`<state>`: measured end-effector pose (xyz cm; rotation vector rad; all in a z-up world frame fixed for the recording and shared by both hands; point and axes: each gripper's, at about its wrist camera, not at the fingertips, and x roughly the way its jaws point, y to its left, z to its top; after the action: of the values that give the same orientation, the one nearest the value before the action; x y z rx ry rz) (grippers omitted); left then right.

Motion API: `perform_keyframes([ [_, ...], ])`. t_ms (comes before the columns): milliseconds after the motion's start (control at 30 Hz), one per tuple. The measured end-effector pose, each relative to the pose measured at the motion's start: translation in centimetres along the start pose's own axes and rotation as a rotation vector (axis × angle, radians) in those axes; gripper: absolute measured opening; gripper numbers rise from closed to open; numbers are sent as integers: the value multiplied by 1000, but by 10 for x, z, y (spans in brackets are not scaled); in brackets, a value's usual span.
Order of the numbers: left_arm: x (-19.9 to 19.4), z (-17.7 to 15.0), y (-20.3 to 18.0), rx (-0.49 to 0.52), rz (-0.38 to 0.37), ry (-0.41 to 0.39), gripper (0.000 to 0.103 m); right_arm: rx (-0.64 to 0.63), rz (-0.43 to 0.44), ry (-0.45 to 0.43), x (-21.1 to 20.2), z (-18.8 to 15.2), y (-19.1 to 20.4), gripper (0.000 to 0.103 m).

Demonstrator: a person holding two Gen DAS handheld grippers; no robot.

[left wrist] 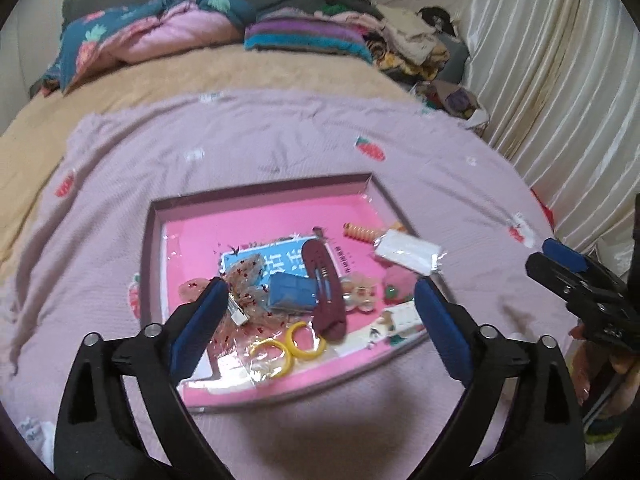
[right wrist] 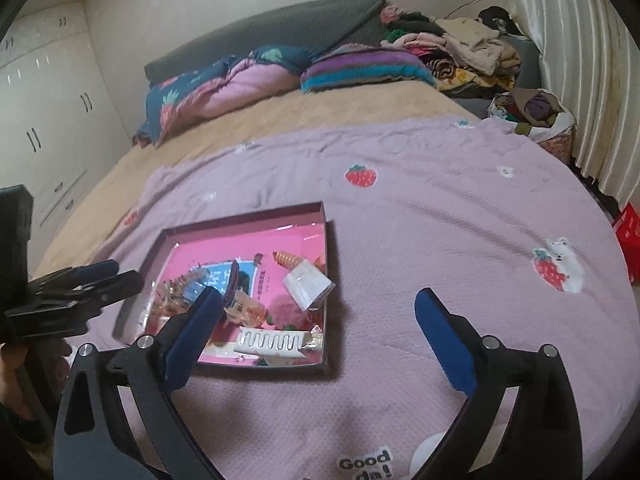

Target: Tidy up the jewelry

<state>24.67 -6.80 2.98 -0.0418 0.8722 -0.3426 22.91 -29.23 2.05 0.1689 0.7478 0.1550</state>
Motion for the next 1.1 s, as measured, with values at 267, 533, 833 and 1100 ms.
perform_keyframes([
  [267,-38,-16,-9,-36,3,-64,91,1,-33,1,-26,-4,-3,98],
  [533,-64,-44,-7,-59,64,-86,93,-32,-23,-42,-58,-21,9,98],
  [833,-88,-62,-26,-42,53,-123,93,-48,-37,-79,-95,-40,11,99],
  [1100,-109,-83,-53,8,56,-160,93,-27,-40,-126,-128,-66,4,99],
])
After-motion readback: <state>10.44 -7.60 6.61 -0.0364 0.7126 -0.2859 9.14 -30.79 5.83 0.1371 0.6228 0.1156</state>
